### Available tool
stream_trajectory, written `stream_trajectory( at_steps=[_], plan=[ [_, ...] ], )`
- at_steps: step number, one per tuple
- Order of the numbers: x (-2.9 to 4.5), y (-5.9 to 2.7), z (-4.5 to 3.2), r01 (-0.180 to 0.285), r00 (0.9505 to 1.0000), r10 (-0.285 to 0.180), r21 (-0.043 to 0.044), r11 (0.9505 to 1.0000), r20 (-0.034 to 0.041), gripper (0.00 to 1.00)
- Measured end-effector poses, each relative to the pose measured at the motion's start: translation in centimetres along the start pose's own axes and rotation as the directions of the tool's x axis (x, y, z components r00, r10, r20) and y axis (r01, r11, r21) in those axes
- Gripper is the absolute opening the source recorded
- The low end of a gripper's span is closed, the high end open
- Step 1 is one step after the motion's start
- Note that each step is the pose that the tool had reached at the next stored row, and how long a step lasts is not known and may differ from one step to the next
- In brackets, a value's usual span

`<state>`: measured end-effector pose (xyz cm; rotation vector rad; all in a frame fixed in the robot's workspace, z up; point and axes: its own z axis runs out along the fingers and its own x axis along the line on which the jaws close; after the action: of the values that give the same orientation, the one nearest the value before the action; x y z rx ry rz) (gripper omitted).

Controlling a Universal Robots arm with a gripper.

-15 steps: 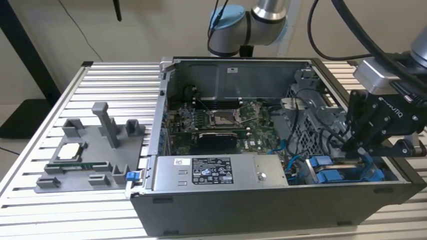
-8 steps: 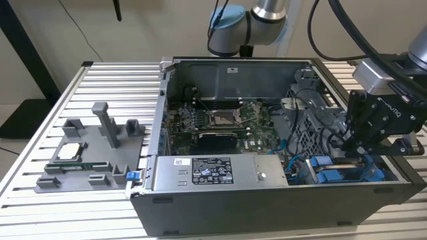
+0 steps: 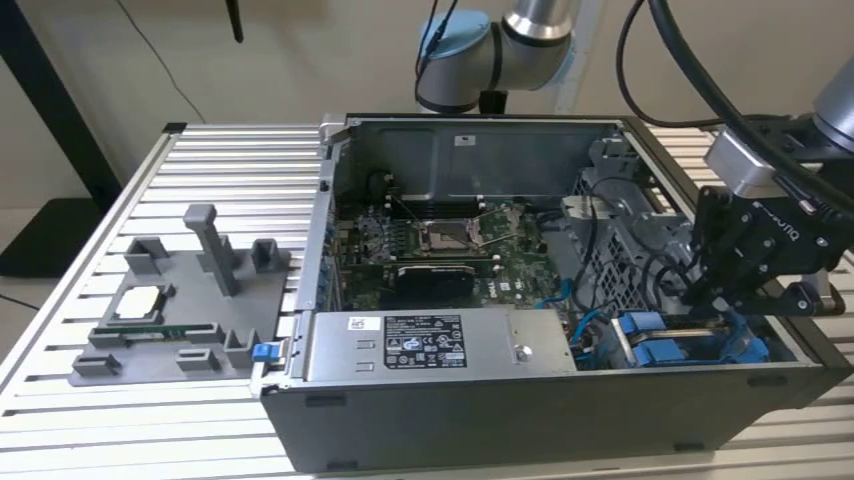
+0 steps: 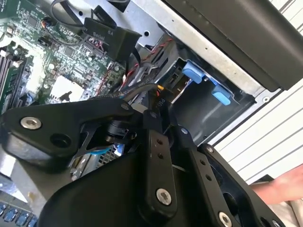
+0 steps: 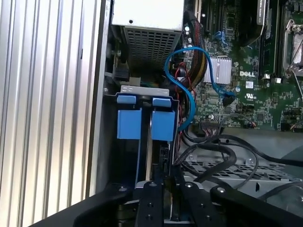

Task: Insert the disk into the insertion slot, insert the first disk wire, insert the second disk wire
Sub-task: 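Insert the first disk wire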

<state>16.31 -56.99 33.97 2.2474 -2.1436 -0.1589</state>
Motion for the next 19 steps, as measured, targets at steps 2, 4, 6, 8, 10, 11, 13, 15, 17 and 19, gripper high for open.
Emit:
stream_trajectory(
  at_steps=[2, 4, 6, 8, 10, 11, 13, 15, 17, 19],
  plan=[
    [0.00, -0.04, 0.10, 0.000, 1.0000, 0.000, 0.0000, 1.0000, 0.0001, 0.00],
    [0.00, -0.06, 0.14, 0.000, 1.0000, 0.000, 0.0000, 1.0000, 0.0000, 0.00],
    [0.00, -0.07, 0.16, 0.000, 1.0000, 0.000, 0.0000, 1.0000, 0.0001, 0.00],
    [0.00, -0.08, 0.19, -0.001, 1.0000, 0.001, 0.0001, 1.0000, 0.0003, 0.00],
    [0.00, -0.10, 0.20, -0.004, 1.0000, 0.004, 0.0002, 1.0000, 0.0005, 0.00],
    [0.00, -0.10, 0.20, -0.006, 1.0000, 0.006, 0.0003, 1.0000, 0.0008, 0.00],
    [0.00, -0.10, 0.19, -0.009, 1.0000, 0.009, 0.0005, 1.0000, 0.0020, 0.00],
    [0.00, -0.10, 0.20, -0.011, 0.9999, 0.011, 0.0006, 0.9999, 0.0027, 0.00],
    [0.00, -0.09, 0.19, -0.013, 0.9999, 0.013, 0.0013, 0.9999, 0.0029, 0.00],
    [0.01, -0.09, 0.19, -0.016, 0.9999, 0.016, 0.0042, 0.9999, 0.0033, 0.00]
  ],
)
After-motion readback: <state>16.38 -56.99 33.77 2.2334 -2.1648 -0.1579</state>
